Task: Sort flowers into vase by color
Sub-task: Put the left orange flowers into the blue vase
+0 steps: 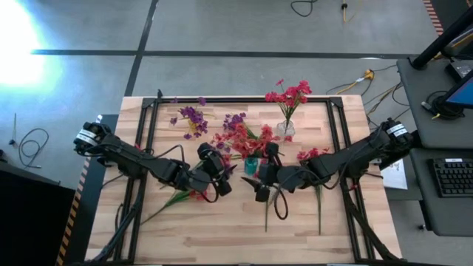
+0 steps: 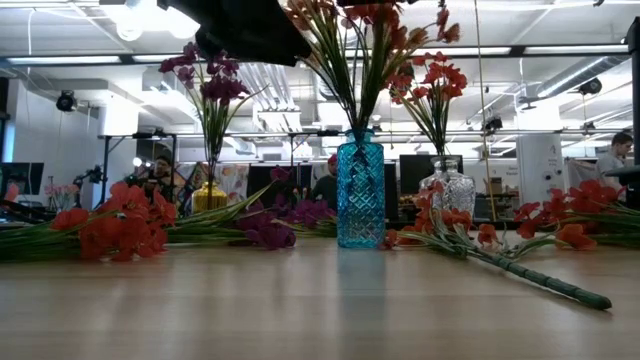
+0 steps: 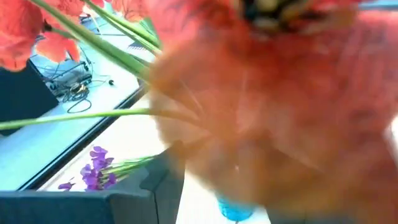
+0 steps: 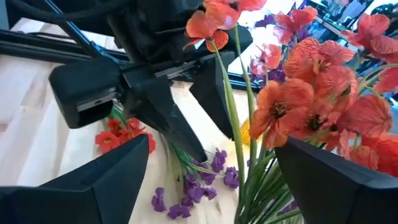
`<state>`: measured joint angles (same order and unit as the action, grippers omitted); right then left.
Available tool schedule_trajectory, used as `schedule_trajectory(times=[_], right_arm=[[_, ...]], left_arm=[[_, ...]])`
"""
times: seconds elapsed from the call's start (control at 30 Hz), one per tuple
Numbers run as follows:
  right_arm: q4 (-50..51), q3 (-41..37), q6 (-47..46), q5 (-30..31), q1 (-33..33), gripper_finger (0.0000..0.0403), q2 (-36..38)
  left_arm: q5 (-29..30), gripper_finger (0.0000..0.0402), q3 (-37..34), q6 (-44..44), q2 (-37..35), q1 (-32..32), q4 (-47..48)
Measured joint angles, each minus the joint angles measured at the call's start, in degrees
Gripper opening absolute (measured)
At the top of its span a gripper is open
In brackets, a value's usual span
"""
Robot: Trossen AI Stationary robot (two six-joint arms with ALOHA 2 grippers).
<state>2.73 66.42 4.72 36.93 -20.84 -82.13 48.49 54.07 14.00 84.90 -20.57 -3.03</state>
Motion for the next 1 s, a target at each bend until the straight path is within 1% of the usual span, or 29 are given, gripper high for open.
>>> schedule_trajectory(times=[0.13,0.33,0.4,0.43,0.5,0.57,0.63,0.73,0.87,1.0], right_arm=[[-2.38,-0.03,3.51,-3.04,0.13,0.0348,0.01],[-0.13,-0.05,12.97,-3.98,0.15,0.0344,0.02],[0.02,-0.17,14.48,-4.62,0.47,0.0341,-0.07],[0.15,-0.26,14.06,-5.77,0.79,0.0339,-0.07],[0.08,-0.31,9.73,-8.01,1.65,0.0337,-0.03],[-0.08,-0.3,4.63,-12.49,2.69,0.0336,0.26],[-0.19,-0.29,0.89,-13.22,3.39,0.0337,0.3],[-0.42,-0.31,-2.17,-14.16,4.22,0.034,0.62],[-1.43,-0.25,-1.79,-14.57,4.55,0.0343,1.36],[0.03,-0.14,2.51,-15.03,4.5,0.0341,2.1]], left_arm=[[0.0,0.0169,-0.34,0.03,0.0,-0.01,0.06],[0.0,0.0169,-0.55,0.07,0.0,-0.29,0.07],[0.0,0.0169,-0.64,0.07,0.0,-0.44,0.28],[0.0,0.0169,-0.66,0.06,0.0,-0.52,0.64],[0.03,0.0169,-0.7,0.05,0.0,-0.72,1.11],[0.05,0.0169,-0.86,0.06,0.0,-0.91,1.1],[0.09,0.0169,-0.96,0.04,0.0,-1.1,1.12],[0.15,0.0169,-0.97,-0.47,0.0,-1.29,1.12],[0.43,0.0169,-0.97,-1.26,0.0,-1.68,1.12],[0.44,0.0169,-0.97,-1.3,-0.03,-2.62,1.07]])
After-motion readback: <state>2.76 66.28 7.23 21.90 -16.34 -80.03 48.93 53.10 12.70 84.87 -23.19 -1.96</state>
